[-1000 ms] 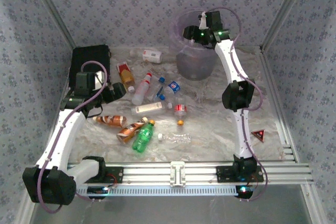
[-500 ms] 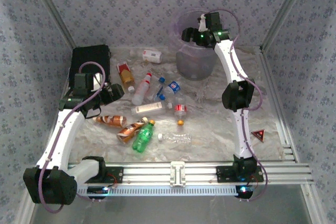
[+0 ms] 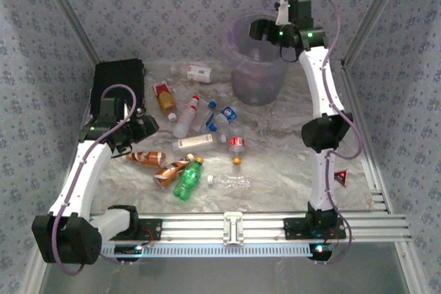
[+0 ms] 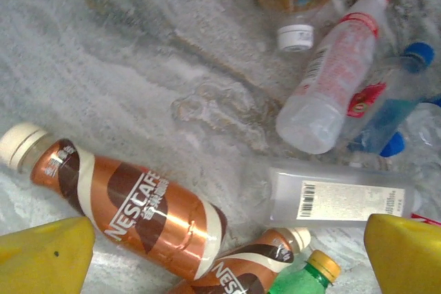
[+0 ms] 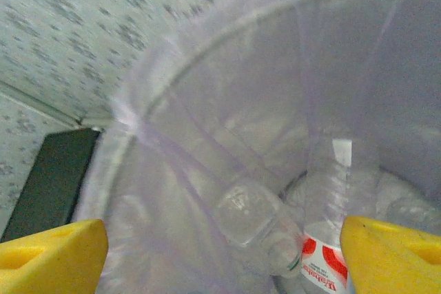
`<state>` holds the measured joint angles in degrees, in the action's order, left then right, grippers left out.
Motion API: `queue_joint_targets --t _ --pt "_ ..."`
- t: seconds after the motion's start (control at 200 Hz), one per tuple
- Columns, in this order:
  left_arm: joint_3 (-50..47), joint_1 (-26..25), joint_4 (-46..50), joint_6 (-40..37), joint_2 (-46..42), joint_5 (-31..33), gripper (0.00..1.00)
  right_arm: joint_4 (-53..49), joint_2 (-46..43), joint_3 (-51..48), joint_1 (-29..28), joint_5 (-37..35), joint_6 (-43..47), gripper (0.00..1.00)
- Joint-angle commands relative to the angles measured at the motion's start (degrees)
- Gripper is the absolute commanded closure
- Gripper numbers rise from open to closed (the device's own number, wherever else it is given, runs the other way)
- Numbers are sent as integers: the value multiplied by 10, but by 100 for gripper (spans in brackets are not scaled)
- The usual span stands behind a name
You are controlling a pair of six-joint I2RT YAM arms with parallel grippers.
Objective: Put the plastic bottles in the bin
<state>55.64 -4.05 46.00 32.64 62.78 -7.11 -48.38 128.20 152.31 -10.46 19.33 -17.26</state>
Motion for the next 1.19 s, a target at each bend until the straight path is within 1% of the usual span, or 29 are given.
queue_joint_targets --t 0.0,0.06,0.14,0.185,0.23,0.315,0.495,0.65,0.69,0.795,0.89,1.044,1.129,1.189 --pt "-5 0 28 17 3 9 0 -25 -63 9 1 -11 34 10" --pt "-5 -16 17 -3 -1 5 0 -24 -96 -26 -2 -16 51 10" --pt "10 -72 -1 -88 -1 -19 1 -12 -149 -105 -7 -19 69 11" --pt "23 -105 -7 -124 4 -15 2 -3 -181 -156 -8 -15 77 11" --pt "37 -137 -16 -161 14 -5 7 8 -215 -206 -10 -12 81 11" --pt "69 -180 -26 -211 54 0 13 23 -273 -296 -10 -7 84 11" --pt "112 -250 -47 -319 157 17 13 28 -379 -442 -6 -21 91 11" --pt "121 -264 -68 -382 221 -13 13 38 -475 -576 9 -15 84 11" --pt "128 -264 -63 -391 239 -14 13 53 -505 -622 16 -7 69 11" --pt "141 -264 -58 -409 270 -10 12 75 -550 -696 34 20 45 11" --pt "145 -264 -66 -426 293 -8 11 73 -569 -734 37 25 38 12" --pt "164 -265 -49 -442 341 -6 10 74 -593 -777 40 15 32 12" --pt "171 -265 -45 -448 360 -7 11 73 -600 -787 43 13 31 12" --pt "174 -265 -46 -450 373 -7 14 72 -602 -788 46 14 32 12"
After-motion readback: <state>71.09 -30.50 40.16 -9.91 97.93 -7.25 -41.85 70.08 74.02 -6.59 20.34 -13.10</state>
